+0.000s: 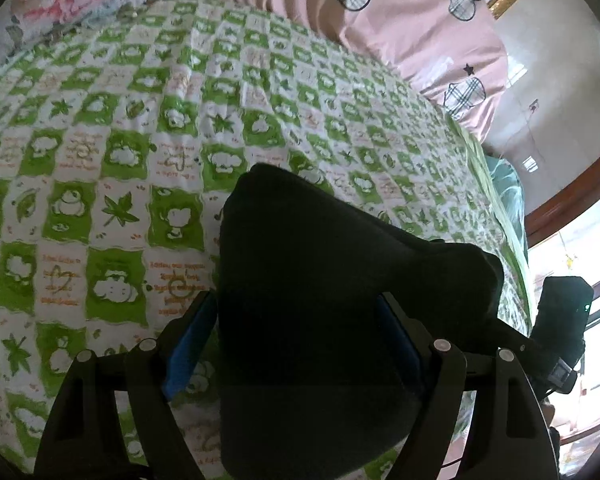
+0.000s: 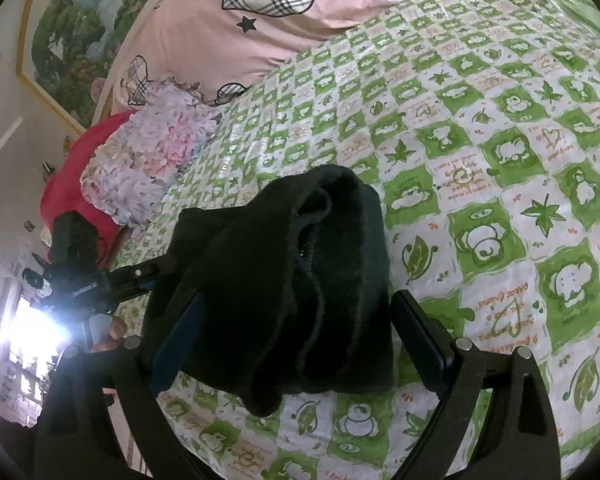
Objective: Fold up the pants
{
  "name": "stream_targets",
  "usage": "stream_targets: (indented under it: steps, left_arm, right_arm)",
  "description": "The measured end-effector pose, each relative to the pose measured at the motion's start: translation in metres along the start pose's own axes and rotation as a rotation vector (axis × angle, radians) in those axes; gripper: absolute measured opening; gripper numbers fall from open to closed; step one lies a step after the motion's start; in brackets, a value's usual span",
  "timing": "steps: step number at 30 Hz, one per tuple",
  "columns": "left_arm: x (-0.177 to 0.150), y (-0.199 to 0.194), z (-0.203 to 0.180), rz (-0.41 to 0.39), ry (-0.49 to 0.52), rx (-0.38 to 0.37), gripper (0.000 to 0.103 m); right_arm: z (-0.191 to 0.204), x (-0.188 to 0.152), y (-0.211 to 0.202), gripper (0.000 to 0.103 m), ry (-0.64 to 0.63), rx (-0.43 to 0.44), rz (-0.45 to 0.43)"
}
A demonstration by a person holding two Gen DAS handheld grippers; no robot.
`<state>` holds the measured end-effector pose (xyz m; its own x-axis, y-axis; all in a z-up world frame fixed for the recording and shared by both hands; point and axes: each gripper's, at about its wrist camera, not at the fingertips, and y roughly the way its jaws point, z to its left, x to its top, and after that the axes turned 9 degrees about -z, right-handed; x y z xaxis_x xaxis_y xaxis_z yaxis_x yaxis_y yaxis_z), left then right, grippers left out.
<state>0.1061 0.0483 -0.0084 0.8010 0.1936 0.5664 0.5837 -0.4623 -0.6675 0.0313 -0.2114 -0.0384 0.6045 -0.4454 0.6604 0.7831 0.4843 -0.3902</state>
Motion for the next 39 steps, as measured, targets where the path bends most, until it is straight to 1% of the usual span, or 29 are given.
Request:
stream_targets:
  steps: [8, 10, 11, 14, 16, 20, 22, 24, 26, 27, 30, 34, 37, 39]
  left_arm:
    - [0.001, 0.017, 0.012, 0.03, -0.073, -0.026, 0.08]
    - [0.001, 0.02, 0.015, 0.033, -0.094, -0.052, 0.069]
    - [0.001, 0.021, 0.017, 0.036, -0.105, -0.058, 0.068]
    - [0.001, 0.02, 0.022, 0.026, -0.124, -0.067, 0.062]
    - [0.001, 0.02, 0.025, 0.022, -0.137, -0.076, 0.056]
    - [-0.001, 0.018, 0.037, 0.016, -0.185, -0.107, 0.049]
    - [-0.002, 0.018, 0.039, 0.013, -0.202, -0.118, 0.047]
    - [-0.003, 0.017, 0.041, 0.007, -0.212, -0.122, 0.046]
    - [-0.004, 0.015, 0.04, 0.0, -0.217, -0.126, 0.043]
    - [-0.004, 0.013, 0.039, -0.005, -0.216, -0.127, 0.042]
    - [-0.005, 0.005, 0.034, -0.021, -0.205, -0.122, 0.038]
    - [-0.004, -0.008, 0.03, -0.044, -0.214, -0.129, 0.034]
    - [-0.005, -0.02, 0.029, -0.063, -0.217, -0.139, 0.033]
    - [-0.006, -0.03, 0.03, -0.081, -0.218, -0.129, 0.033]
  right_arm:
    - [-0.009, -0.002, 0.01, 0.093, 0.025, 0.011, 0.02]
    - [-0.01, -0.002, 0.012, 0.093, 0.026, 0.015, 0.02]
    - [-0.011, -0.001, 0.012, 0.093, 0.027, 0.017, 0.02]
    - [-0.012, -0.001, 0.014, 0.093, 0.032, 0.026, 0.02]
    - [-0.011, -0.001, 0.016, 0.093, 0.029, 0.035, 0.02]
    - [-0.013, -0.001, 0.019, 0.093, 0.038, 0.053, 0.023]
    - [-0.013, -0.001, 0.02, 0.088, 0.04, 0.066, 0.028]
    - [-0.016, -0.001, 0.023, 0.071, 0.051, 0.069, 0.047]
    - [-0.021, -0.001, 0.022, 0.059, 0.079, 0.07, 0.05]
    - [-0.026, -0.001, 0.021, 0.053, 0.115, 0.093, 0.046]
    - [-0.029, 0.0, 0.017, 0.046, 0.163, 0.128, 0.036]
    - [-0.02, 0.002, 0.011, 0.044, 0.158, 0.145, 0.015]
    - [-0.012, 0.007, 0.008, 0.043, 0.14, 0.155, 0.006]
    - [-0.006, 0.01, 0.007, 0.043, 0.128, 0.168, 0.004]
